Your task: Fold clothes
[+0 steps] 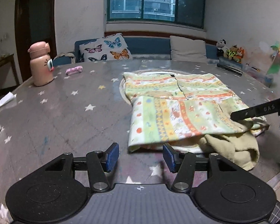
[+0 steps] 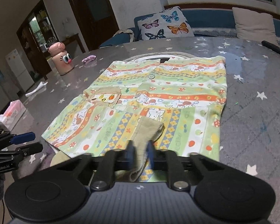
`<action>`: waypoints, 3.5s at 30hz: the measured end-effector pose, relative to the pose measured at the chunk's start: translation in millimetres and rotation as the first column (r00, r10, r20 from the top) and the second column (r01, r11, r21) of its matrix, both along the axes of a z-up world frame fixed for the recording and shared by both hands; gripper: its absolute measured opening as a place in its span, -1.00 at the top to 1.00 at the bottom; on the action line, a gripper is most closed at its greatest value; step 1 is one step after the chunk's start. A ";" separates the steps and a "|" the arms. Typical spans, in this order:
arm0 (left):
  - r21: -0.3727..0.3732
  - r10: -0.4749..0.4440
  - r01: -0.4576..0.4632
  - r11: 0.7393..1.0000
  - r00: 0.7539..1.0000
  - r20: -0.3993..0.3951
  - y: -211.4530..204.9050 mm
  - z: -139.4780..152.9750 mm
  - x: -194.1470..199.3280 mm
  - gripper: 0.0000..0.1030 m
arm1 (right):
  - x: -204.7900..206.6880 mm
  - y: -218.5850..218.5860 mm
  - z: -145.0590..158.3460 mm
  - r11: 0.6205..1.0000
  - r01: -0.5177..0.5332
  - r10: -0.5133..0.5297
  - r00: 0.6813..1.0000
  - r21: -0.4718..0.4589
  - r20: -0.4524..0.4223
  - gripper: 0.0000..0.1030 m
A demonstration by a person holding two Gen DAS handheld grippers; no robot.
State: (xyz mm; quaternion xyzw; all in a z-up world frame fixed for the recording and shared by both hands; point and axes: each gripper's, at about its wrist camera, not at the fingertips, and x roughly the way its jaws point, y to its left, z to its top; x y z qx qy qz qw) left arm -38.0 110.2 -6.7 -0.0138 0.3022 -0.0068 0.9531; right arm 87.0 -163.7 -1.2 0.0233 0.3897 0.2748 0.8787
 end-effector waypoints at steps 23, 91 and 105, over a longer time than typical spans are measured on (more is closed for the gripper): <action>0.022 0.025 -0.026 0.999 0.999 0.023 -2.8 -5.9 11.5 0.14 | -6.9 24.4 115.9 0.997 -0.078 0.073 0.926 0.000 0.370 0.86; 0.248 -0.211 0.208 0.946 0.977 -0.016 -51.1 5.9 56.4 0.28 | -18.1 -2.3 -1.0 0.981 -0.144 0.165 0.972 -0.130 0.166 0.49; 0.470 -0.423 0.382 0.795 0.906 -0.022 -77.8 -9.8 6.8 0.17 | -34.5 -14.5 2.2 0.981 -0.164 0.180 0.970 -0.104 0.165 0.36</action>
